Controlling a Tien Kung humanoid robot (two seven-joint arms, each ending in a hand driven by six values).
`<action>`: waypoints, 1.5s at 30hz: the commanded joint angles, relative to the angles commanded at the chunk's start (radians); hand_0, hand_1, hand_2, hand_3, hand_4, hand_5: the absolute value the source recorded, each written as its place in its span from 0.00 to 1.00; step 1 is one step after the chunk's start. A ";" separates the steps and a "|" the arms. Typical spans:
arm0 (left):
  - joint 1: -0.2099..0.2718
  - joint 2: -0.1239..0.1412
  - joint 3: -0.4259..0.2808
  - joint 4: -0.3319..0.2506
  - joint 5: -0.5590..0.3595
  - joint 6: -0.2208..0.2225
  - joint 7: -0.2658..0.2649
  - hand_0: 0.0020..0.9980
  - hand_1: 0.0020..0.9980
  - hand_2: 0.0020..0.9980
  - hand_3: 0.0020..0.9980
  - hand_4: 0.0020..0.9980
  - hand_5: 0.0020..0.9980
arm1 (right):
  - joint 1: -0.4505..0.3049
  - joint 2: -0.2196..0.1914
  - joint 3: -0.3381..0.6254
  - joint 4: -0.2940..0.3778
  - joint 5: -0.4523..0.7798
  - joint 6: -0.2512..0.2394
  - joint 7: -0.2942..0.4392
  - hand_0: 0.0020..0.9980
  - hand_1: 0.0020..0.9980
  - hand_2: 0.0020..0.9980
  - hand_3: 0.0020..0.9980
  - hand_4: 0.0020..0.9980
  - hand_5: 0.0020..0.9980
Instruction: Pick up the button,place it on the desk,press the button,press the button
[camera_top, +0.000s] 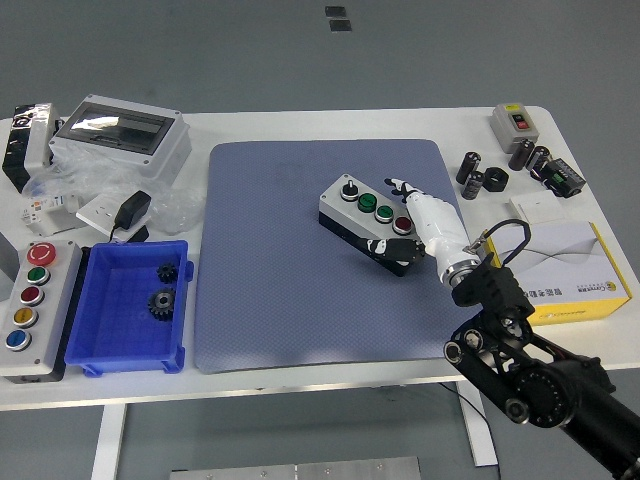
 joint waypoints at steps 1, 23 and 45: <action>0.000 0.000 0.001 0.000 -0.001 0.000 0.000 0.64 0.68 0.67 0.76 0.73 0.30 | 0.002 0.000 -0.004 -0.004 -0.001 -0.001 -0.003 0.75 0.78 0.84 0.92 1.00 0.39; -0.006 0.002 0.017 0.000 -0.011 -0.003 -0.001 0.64 0.67 0.67 0.76 0.73 0.30 | 0.025 0.018 0.029 -0.090 -0.046 0.014 0.003 0.28 0.50 0.67 0.84 0.83 0.20; -0.005 0.000 0.023 0.000 -0.018 -0.003 -0.003 0.63 0.67 0.67 0.76 0.73 0.29 | 0.018 0.020 0.086 -0.080 -0.061 0.048 0.071 0.13 0.31 0.37 0.44 0.32 0.07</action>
